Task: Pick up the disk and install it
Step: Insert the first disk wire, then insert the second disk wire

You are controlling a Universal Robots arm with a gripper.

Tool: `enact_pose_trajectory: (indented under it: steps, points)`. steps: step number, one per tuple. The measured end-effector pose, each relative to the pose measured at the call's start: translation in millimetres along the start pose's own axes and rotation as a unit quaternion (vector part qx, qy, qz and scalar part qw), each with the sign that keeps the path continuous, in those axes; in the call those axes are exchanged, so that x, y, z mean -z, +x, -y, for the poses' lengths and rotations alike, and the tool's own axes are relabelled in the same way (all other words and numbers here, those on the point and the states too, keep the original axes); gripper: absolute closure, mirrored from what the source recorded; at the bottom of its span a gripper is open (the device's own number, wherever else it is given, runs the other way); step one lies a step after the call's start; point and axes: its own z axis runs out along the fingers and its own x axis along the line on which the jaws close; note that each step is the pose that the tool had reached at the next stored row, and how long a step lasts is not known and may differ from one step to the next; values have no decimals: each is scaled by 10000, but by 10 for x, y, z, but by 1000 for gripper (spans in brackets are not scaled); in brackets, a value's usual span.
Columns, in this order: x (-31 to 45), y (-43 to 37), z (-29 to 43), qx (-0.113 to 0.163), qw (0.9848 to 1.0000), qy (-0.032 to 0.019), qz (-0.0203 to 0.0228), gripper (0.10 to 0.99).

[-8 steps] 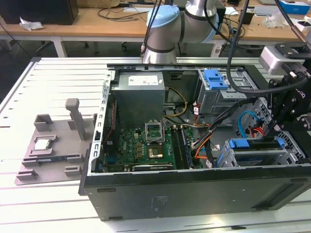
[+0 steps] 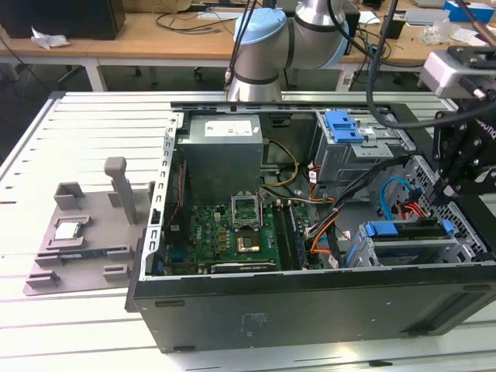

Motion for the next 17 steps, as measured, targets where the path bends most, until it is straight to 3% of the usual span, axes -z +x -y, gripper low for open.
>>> enact_pose_trajectory:
  steps: [3, 17]
  points:
    - [32, 1, -1, 0, 10000, 0, 2, 984]
    - [38, 1, -1, 0, 10000, 0, 0, 984]
